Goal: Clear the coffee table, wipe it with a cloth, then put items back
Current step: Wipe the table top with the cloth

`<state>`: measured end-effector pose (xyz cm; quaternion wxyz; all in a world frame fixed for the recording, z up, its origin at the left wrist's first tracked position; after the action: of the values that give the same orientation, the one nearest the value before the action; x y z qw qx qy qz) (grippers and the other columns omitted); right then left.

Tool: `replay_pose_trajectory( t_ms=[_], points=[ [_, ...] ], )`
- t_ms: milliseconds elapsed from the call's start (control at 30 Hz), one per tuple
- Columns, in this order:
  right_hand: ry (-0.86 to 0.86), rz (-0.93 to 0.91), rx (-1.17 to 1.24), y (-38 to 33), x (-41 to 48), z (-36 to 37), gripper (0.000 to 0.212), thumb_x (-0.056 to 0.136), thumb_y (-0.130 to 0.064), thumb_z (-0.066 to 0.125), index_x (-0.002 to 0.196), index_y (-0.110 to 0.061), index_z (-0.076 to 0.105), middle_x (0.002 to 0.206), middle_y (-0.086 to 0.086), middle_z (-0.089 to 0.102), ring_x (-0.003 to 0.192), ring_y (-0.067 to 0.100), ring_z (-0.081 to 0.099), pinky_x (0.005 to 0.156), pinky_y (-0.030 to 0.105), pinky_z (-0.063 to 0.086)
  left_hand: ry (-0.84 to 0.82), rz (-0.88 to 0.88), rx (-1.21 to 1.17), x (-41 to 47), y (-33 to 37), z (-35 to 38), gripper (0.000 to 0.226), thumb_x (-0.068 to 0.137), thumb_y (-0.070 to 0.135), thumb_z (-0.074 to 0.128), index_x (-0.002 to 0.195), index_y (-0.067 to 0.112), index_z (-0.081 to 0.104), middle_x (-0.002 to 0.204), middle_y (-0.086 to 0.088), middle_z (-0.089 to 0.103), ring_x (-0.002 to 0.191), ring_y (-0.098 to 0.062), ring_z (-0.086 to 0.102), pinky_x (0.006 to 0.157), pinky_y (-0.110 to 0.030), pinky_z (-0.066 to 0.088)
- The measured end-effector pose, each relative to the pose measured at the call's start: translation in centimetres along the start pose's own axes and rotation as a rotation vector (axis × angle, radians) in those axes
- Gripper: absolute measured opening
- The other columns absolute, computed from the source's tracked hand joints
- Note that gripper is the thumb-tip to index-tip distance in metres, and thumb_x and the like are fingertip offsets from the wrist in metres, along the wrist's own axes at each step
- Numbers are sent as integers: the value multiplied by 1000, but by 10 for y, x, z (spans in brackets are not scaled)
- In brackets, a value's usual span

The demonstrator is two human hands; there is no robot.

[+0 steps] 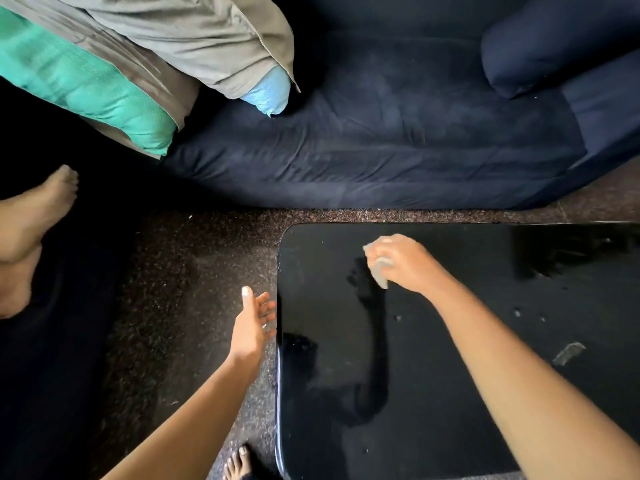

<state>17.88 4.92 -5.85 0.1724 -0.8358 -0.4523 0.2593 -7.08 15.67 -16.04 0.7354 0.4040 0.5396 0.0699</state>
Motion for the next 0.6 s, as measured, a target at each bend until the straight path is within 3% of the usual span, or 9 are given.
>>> replay_pose_trajectory(
  t_ms=[67, 167, 267, 367, 433, 500, 600],
  points=[
    [-191, 20, -309, 19, -17, 22, 28, 60, 5, 51, 54, -22, 47, 82, -3, 58, 87, 24, 52, 69, 37, 48, -8, -7, 23, -11, -9, -3, 67, 99, 55, 17, 137, 9, 47, 130, -8, 54, 118, -24, 51, 101, -40, 37],
    [-269, -155, -471, -10, -29, 75, 25, 65, 3, 37, 54, -18, 30, 67, -5, 39, 76, 24, 40, 67, 38, 46, -6, -1, 51, -22, -24, -9, 67, 99, 54, 17, 137, 8, 47, 129, -7, 56, 116, -23, 52, 99, -38, 38],
    [-133, -318, -309, -67, -43, 124, 29, 70, 5, 46, 61, -22, 41, 72, -4, 52, 86, 27, 49, 68, 38, 49, -11, 6, 64, -28, -35, -17, 69, 98, 58, 16, 136, 10, 48, 125, -5, 59, 114, -22, 55, 94, -36, 41],
    [-45, -434, -156, -131, -69, 164, 15, 72, 3, 54, 71, -11, 58, 82, 4, 60, 98, 34, 53, 69, 40, 53, -5, -5, 43, -39, -49, -27, 70, 97, 59, 16, 134, 12, 51, 118, -6, 62, 106, -21, 59, 84, -35, 46],
    [-82, -396, -17, -162, -80, 180, 10, 73, 4, 55, 78, -3, 62, 89, 12, 61, 105, 35, 51, 73, 43, 52, 17, -10, 6, -48, -56, -35, 66, 97, 59, 16, 128, 16, 54, 110, -7, 65, 98, -22, 63, 77, -36, 50],
    [-69, -328, 179, -180, -95, 183, 9, 70, 5, 56, 73, -2, 60, 85, 13, 62, 96, 32, 53, 77, 42, 49, 48, -15, -10, -58, -61, -47, 66, 96, 60, 16, 125, 17, 56, 106, -7, 68, 96, -24, 65, 78, -38, 52],
    [108, -238, 322, -161, -121, 168, 16, 66, 2, 57, 70, -12, 64, 87, 2, 68, 97, 20, 57, 87, 29, 44, 32, -40, -4, -70, -74, -52, 66, 96, 61, 16, 123, 16, 57, 105, -4, 67, 97, -23, 63, 77, -38, 50]
  ],
)
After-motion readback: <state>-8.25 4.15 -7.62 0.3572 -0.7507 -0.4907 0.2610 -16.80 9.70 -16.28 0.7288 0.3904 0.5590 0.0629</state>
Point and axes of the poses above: each hand's wrist, its own x-axis towards the middle knuckle, its own z-axis out of the palm, y = z × x, the point moved 10 cm from there along x, towards the middle knuckle
